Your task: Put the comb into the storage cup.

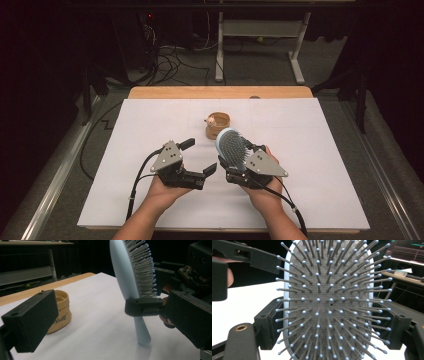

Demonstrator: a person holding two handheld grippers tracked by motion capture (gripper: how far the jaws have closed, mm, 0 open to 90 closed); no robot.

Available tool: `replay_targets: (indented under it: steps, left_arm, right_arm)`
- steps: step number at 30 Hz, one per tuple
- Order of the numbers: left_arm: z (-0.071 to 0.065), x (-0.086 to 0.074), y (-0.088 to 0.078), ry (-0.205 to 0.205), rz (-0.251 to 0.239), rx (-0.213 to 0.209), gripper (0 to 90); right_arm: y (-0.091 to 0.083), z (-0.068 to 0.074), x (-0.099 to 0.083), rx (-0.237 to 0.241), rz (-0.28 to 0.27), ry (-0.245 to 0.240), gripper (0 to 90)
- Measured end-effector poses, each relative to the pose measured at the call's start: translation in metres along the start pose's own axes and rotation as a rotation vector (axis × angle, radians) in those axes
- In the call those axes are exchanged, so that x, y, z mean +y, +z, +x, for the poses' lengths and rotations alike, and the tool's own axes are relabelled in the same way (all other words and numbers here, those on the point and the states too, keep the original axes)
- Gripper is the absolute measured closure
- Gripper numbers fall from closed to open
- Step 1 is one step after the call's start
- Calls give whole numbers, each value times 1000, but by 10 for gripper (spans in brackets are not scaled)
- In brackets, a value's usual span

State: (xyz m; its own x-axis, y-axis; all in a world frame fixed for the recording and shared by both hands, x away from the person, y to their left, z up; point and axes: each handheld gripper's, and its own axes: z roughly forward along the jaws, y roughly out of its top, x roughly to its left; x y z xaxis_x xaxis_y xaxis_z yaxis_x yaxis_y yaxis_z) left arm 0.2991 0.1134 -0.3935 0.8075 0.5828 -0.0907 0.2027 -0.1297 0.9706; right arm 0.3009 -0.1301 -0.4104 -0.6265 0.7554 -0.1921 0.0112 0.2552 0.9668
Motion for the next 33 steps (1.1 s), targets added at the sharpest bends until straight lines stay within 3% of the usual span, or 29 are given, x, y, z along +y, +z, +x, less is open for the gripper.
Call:
replay_targets:
  steps: [18, 33]
  left_arm:
    - [-6, 5, -1, -6, 1, -1, 0]
    - [-5, 6, -2, -50, 0, -16, 0]
  right_arm:
    - [5, 24, 3, 52, -12, -41, 203]
    - [8, 40, 3, 85, -10, -62, 203]
